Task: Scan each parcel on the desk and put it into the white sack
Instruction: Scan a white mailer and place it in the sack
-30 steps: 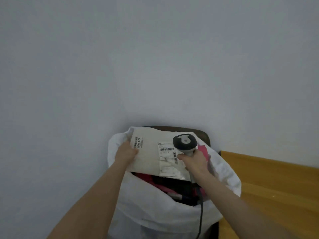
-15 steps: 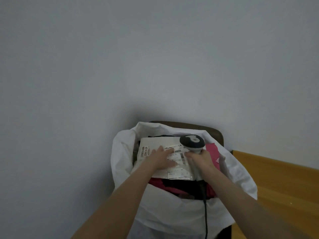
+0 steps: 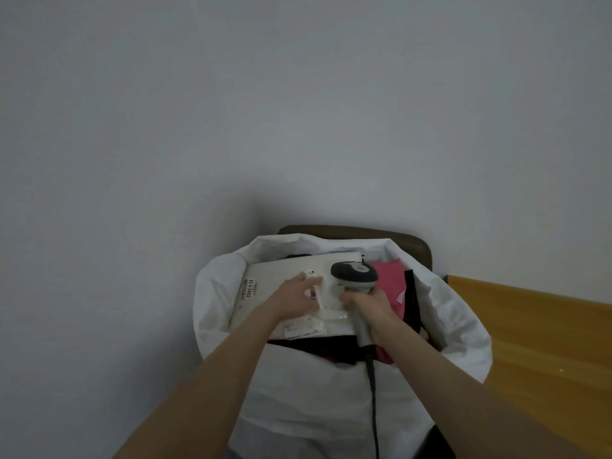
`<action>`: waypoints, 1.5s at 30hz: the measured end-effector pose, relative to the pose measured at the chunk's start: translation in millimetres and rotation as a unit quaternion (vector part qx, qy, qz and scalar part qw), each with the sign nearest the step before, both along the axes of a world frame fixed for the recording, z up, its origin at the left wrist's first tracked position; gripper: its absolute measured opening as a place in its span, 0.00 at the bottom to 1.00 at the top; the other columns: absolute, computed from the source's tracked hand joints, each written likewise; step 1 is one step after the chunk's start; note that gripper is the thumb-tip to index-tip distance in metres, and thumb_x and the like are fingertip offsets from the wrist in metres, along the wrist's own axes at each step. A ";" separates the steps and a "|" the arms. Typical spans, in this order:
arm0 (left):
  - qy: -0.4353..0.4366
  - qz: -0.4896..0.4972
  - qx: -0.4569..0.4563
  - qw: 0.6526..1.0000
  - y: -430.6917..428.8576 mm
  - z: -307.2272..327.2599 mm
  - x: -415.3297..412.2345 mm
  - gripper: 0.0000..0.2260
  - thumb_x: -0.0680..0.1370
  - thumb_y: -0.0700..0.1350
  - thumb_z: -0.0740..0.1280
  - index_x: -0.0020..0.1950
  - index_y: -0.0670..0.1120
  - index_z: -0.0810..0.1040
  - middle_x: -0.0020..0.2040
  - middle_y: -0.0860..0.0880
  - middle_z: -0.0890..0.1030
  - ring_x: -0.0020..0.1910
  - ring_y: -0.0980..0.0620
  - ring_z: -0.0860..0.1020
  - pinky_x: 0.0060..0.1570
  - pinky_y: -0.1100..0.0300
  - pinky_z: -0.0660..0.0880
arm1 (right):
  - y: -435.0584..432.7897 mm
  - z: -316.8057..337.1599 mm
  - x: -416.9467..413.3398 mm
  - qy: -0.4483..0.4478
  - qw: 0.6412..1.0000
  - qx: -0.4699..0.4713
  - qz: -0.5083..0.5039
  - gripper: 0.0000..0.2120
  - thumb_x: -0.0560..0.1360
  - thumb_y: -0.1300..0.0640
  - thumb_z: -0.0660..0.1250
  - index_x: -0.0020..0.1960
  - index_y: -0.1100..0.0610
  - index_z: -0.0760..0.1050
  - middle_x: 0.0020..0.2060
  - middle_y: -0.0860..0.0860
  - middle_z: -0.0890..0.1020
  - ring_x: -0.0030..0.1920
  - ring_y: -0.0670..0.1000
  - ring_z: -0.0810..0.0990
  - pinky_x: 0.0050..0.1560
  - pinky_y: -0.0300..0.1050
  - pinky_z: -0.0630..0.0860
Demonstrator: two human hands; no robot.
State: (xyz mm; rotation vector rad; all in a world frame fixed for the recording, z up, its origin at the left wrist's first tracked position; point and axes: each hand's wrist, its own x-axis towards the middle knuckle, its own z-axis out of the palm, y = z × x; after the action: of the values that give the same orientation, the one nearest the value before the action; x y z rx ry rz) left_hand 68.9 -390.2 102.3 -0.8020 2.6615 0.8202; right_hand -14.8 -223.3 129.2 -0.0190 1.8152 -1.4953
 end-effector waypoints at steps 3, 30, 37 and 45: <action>-0.051 -0.013 -0.018 0.998 0.6 -8.9 4.1 0.36 0.71 0.62 0.69 0.75 0.62 0.56 0.78 0.47 0.48 0.77 0.42 0.49 0.72 0.41 0.55 | -3.4 5.1 6.6 -0.021 0.999 -0.021 -0.017 0.09 0.71 0.67 0.70 0.51 0.62 0.79 0.47 0.58 0.82 0.50 0.58 0.80 0.53 0.52 0.77; -0.010 -0.067 -0.141 0.988 39.3 -8.7 13.6 0.29 0.77 0.56 0.65 0.76 0.56 0.58 0.77 0.45 0.54 0.74 0.43 0.57 0.69 0.48 0.63 | 97.9 24.6 28.5 -0.021 0.991 0.011 -0.129 0.03 0.74 0.67 0.67 0.44 0.65 0.73 0.33 0.59 0.77 0.28 0.53 0.78 0.22 0.37 0.72; 0.084 -0.099 -0.129 0.983 88.3 6.2 75.2 0.25 0.69 0.66 0.68 0.60 0.53 0.74 0.57 0.54 0.76 0.57 0.53 0.75 0.55 0.55 0.72 | 115.7 1.4 57.9 0.066 0.991 0.012 -0.114 0.05 0.70 0.65 0.70 0.45 0.62 0.75 0.35 0.57 0.78 0.35 0.53 0.78 0.33 0.45 0.74; 0.011 -0.125 0.018 0.992 142.1 36.4 127.6 0.07 0.71 0.48 0.74 0.48 0.50 0.85 0.42 0.55 0.83 0.41 0.58 0.79 0.46 0.59 0.74 | 168.2 -10.1 90.1 0.081 0.995 0.060 0.019 0.13 0.73 0.53 0.72 0.51 0.62 0.76 0.36 0.56 0.78 0.34 0.54 0.77 0.37 0.47 0.75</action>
State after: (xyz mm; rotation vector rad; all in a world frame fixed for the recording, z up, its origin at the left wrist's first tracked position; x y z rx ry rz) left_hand 196.5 -248.1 138.7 -0.4408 2.6848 0.8123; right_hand 75.3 -55.0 119.1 -0.1184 2.0204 -1.3895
